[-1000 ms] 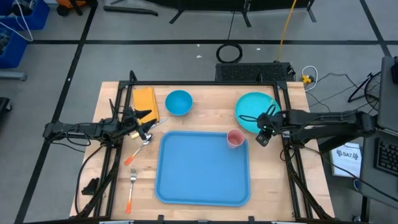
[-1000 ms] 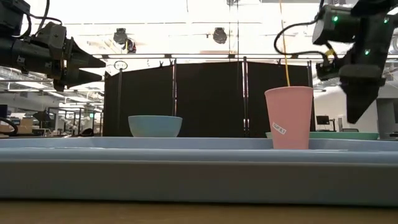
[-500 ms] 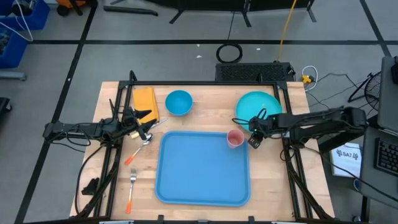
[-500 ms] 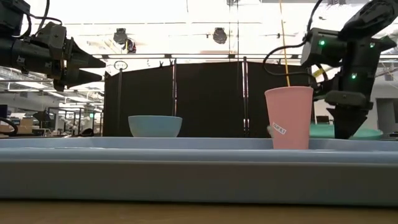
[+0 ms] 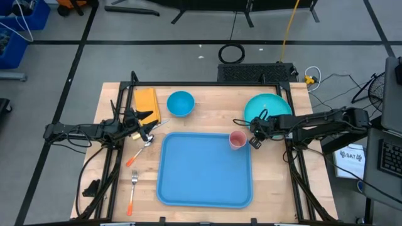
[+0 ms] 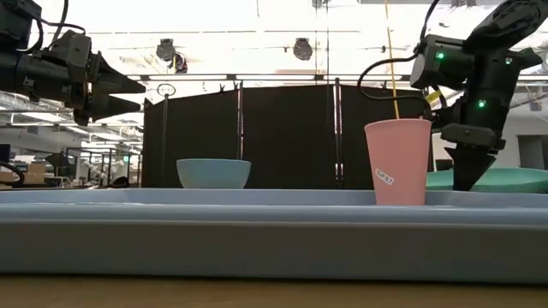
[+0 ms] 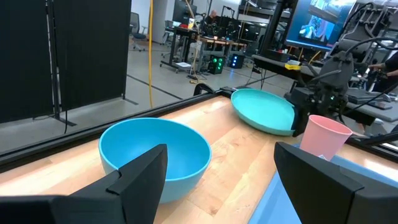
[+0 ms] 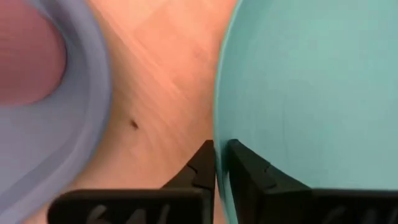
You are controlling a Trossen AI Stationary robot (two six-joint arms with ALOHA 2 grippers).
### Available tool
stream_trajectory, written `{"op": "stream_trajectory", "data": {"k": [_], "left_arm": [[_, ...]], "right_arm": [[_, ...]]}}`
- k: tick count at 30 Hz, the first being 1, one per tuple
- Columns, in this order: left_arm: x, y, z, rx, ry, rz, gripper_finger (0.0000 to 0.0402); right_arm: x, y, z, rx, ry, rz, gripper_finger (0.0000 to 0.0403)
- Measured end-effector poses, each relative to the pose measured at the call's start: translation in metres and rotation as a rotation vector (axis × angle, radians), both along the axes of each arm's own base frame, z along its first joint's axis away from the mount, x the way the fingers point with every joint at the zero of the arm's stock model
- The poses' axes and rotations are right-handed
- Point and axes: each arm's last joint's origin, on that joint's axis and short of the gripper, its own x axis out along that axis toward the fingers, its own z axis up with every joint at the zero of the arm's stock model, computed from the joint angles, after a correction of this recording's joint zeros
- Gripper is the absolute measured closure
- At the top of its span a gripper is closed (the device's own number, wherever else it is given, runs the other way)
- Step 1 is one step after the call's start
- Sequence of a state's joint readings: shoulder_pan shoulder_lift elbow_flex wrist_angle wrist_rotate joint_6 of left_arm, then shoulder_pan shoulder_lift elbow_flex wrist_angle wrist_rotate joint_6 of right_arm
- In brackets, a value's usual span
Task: Set up tray
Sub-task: Put the green plate on the blue tray
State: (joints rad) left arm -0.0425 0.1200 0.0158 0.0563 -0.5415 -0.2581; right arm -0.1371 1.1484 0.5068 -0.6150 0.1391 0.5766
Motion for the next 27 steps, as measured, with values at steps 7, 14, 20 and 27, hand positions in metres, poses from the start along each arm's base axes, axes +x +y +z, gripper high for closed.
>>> {"op": "stream_trajectory", "data": {"k": [7, 14, 20, 27], "left_arm": [[0.0, 0.0, 0.0, 0.0, 0.0, 0.0, 0.0101], [0.0, 0.0, 0.0, -0.001, -0.001, 0.0, 0.0101], [0.0, 0.0, 0.0, -0.004, -0.002, 0.0, 0.0101], [0.0, 0.0, 0.0, -0.004, -0.002, 0.0, 0.0101]], "right_arm": [[0.005, 0.001, 0.011, -0.108, -0.102, 0.023, 0.04], [0.013, 0.0, 0.055, -0.217, -0.35, 0.061, 0.0402], [0.023, -0.001, 0.097, -0.303, -0.535, 0.162, 0.0402], [0.041, 0.0, 0.129, -0.38, -0.665, 0.254, 0.0402]]}}
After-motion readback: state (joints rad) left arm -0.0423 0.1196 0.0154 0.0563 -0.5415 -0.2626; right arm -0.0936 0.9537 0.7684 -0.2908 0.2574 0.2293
